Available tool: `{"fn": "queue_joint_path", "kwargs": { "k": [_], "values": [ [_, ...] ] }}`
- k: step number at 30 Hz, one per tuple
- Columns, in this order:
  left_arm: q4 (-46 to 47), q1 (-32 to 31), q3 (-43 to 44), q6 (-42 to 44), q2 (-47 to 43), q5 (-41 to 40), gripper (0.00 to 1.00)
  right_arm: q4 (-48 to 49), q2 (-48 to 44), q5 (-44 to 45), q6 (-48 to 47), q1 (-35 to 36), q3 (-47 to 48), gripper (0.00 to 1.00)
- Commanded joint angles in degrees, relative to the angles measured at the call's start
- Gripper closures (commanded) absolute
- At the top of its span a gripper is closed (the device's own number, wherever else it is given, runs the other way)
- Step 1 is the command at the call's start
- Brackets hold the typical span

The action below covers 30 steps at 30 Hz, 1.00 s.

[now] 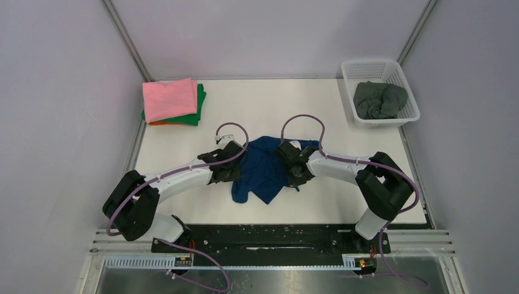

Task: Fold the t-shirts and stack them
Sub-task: Flatten out the tshirt

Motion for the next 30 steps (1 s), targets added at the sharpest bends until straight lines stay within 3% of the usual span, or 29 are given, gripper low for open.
{"fn": "queue_joint_path", "kwargs": {
  "k": [1,10,20,25,30],
  "values": [
    [2.8,0.1,-2.1,0.7,-5.6,-2.5,1.0,-4.0,-4.1,9.4,2.3,0.5,0.3,1.0],
    [2.0,0.1,-3.7,2.6,-16.3,-8.8,1.0,-4.3,-21.5,21.7,2.0,0.0,0.4,1.0],
    [-3.0,0.1,7.4,8.5,-31.2,-25.7,1.0,0.8,-41.9,35.9,-8.0,-0.4,5.8,1.0],
    [-1.8,0.0,16.5,15.5,-37.6,-27.8,1.0,4.3,-48.5,33.1,-16.8,-0.4,15.2,1.0],
    [-0.7,0.0,26.1,23.0,-43.6,-25.1,1.0,1.1,-49.5,21.1,-21.2,-0.4,31.1,1.0]
  ]
}}
